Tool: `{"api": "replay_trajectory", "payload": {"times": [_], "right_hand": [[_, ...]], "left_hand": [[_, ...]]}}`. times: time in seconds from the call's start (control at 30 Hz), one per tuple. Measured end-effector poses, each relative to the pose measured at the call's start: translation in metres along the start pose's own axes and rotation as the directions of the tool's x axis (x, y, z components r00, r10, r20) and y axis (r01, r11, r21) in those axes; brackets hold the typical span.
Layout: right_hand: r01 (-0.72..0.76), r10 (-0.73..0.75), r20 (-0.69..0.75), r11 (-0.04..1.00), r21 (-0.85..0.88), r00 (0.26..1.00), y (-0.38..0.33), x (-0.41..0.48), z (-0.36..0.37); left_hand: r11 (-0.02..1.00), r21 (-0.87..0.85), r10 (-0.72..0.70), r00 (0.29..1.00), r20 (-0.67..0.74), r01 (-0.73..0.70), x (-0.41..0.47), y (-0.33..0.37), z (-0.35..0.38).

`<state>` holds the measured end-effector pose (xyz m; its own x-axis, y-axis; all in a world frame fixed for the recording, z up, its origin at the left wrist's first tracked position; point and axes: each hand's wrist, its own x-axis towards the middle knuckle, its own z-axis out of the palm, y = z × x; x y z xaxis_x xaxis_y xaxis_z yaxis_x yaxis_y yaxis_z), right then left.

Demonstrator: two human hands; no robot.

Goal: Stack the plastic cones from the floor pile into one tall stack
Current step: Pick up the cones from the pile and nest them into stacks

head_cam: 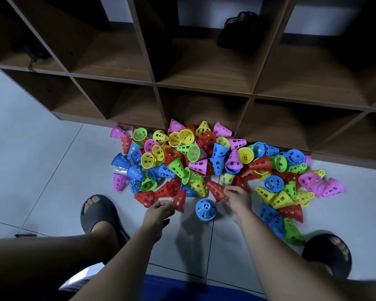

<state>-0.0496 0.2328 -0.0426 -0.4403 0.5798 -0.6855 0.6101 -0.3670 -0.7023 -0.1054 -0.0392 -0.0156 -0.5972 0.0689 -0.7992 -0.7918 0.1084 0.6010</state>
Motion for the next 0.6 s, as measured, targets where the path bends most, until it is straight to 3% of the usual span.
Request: {"api": "replay_trajectory", "payload": {"times": [0.17, 0.37, 0.47, 0.6], "right_hand": [[-0.077, 0.055, 0.092, 0.961, 0.266, 0.994, -0.024, -0.015, -0.013], [-0.282, 0.122, 0.321, 0.808, 0.517, 0.939, -0.042, -0.031, -0.023], [-0.335, 0.130, 0.378, 0.767, 0.548, 0.916, -0.043, -0.040, -0.028], [-0.357, 0.155, 0.388, 0.769, 0.530, 0.909, -0.045, -0.053, -0.032]], "left_hand": [[0.989, -0.140, 0.060, 0.984, 0.166, -0.037, -0.017, 0.029, 0.033], [0.984, -0.168, 0.106, 0.935, 0.340, -0.050, -0.043, 0.048, 0.063], [0.992, -0.087, 0.121, 0.918, 0.377, -0.094, -0.053, 0.047, 0.072], [0.956, 0.183, 0.156, 0.926, 0.345, -0.229, -0.053, 0.035, 0.071]]}}
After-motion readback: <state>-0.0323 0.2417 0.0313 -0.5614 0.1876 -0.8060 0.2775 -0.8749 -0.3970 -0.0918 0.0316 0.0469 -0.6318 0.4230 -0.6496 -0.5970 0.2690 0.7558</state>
